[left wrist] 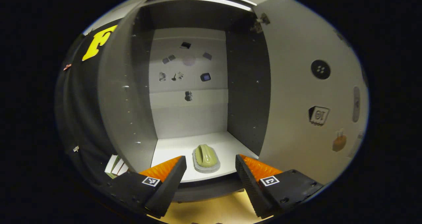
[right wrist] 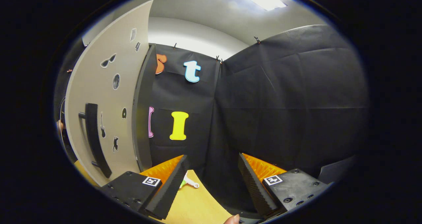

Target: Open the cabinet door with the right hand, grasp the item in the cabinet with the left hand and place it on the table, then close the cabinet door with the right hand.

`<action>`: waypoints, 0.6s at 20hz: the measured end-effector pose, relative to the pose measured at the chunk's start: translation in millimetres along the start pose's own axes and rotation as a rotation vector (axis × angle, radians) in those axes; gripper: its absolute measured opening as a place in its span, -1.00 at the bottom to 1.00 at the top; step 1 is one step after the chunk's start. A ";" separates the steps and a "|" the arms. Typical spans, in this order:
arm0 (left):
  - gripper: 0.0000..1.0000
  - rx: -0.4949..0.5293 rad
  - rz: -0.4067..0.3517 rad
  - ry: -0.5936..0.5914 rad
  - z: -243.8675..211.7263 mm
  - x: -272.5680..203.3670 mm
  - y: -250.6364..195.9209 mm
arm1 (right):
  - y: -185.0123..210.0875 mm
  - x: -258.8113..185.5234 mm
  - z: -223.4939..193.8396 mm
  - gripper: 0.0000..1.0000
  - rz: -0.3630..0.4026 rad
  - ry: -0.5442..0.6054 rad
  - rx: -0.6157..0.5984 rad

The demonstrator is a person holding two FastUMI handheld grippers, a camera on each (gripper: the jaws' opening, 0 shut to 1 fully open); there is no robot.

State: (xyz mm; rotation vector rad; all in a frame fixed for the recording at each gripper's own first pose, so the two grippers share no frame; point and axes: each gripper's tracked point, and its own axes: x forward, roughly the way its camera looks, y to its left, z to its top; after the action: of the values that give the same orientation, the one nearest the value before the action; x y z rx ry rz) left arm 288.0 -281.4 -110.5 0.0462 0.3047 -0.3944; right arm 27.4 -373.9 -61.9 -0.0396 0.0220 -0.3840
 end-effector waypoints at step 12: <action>0.54 -0.001 0.049 0.195 -45.6 135.4 25.8 | -53.3 58.5 -30.4 0.95 -0.063 0.024 -0.008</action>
State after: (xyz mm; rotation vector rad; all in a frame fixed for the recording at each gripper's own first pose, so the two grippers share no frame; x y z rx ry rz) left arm 404.0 -303.1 -195.1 0.0909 0.4952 -0.3411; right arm 60.8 -446.3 -90.8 -0.0439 0.0460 -0.4472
